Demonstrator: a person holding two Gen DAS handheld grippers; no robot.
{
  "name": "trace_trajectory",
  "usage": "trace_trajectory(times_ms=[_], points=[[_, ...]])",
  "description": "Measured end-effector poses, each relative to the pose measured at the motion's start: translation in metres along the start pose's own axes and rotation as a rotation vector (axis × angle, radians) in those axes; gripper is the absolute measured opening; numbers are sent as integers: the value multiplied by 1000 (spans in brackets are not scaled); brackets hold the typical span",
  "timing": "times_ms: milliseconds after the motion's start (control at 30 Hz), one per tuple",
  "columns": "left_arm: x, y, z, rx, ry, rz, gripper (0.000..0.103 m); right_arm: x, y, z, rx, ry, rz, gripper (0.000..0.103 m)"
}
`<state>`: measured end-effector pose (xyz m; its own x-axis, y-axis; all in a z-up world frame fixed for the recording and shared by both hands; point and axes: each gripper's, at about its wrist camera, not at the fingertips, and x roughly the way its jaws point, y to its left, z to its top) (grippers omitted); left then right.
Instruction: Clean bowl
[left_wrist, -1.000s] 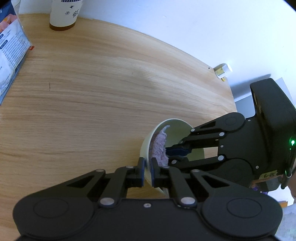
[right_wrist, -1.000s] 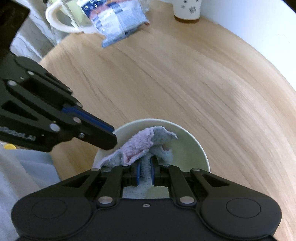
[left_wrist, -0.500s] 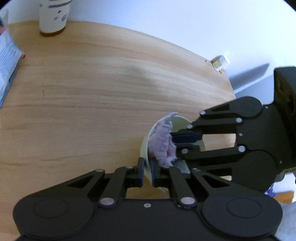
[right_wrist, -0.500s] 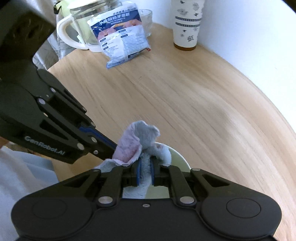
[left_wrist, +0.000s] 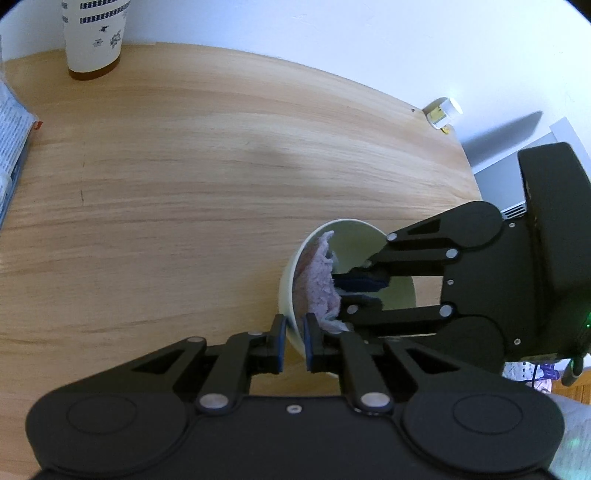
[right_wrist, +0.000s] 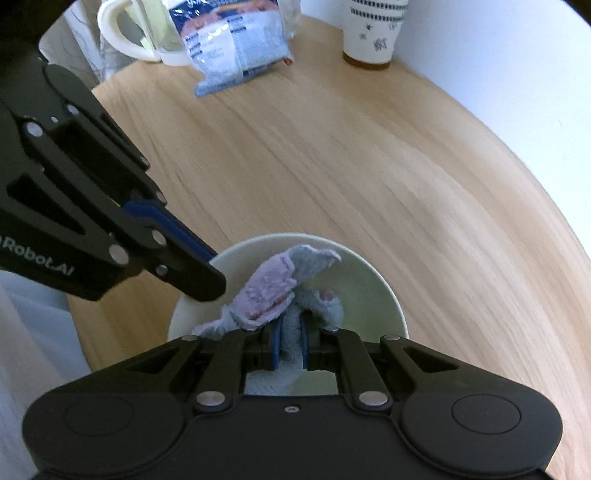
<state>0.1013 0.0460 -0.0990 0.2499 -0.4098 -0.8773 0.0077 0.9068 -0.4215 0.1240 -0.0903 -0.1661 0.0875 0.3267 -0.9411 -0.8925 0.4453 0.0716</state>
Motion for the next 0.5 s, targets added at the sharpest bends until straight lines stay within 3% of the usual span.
trace_trajectory(times_ms=[67,200,333,500], points=[[1,-1,1,7,5,7,9,-10,1,-2,-16,10,-24,11],[3,-1,3,8,14,8,9,-36,1,-7,-36,-80,-64,11],[5,1,3,0,26,0,10,-38,-1,-7,-26,-133,-84,11],[9,-1,5,13,37,5,11,-28,11,-8,-82,-135,-121,11]])
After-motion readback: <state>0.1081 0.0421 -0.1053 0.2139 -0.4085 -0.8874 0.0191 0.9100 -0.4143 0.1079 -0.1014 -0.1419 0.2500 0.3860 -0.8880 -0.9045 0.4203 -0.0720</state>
